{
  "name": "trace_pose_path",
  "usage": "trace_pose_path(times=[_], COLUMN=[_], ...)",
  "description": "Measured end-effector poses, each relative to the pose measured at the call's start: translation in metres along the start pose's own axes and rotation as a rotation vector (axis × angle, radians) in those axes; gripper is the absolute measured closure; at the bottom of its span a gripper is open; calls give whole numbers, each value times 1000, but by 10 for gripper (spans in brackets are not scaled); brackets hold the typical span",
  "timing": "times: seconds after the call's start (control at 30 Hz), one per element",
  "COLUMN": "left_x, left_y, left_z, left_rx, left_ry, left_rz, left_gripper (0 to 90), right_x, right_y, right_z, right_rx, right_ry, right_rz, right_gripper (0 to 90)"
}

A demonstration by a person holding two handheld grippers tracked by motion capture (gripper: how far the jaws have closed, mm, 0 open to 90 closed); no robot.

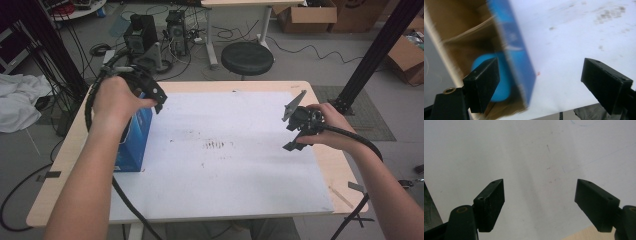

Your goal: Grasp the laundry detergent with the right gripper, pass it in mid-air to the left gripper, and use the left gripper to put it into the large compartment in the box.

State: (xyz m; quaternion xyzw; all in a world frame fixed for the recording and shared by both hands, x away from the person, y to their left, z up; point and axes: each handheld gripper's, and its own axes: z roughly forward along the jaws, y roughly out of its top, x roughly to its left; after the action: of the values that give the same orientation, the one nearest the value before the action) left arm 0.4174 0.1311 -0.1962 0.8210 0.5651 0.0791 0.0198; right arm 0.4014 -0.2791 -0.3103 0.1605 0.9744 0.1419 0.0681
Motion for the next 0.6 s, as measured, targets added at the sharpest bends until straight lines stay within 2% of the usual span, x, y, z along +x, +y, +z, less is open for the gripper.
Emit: trace_pose_path(times=[0.13,0.3,0.5,0.6], left_x=[-26,-50,-68,-72], left_y=[6,12,17,19], left_z=[2,5,11,16], left_rx=[-34,-71,-78,-74], left_ry=[-16,-53,-82,-85], left_rz=[80,146,196,201], left_gripper=[157,157,157,156], right_x=[1,2,2,2], right_y=[2,7,10,10], right_z=[-2,-8,-14,-15], right_rx=[-7,-11,-14,-14], right_ry=[5,5,6,7], right_rz=[0,-4,-3,-3], right_gripper=[239,238,233,233])
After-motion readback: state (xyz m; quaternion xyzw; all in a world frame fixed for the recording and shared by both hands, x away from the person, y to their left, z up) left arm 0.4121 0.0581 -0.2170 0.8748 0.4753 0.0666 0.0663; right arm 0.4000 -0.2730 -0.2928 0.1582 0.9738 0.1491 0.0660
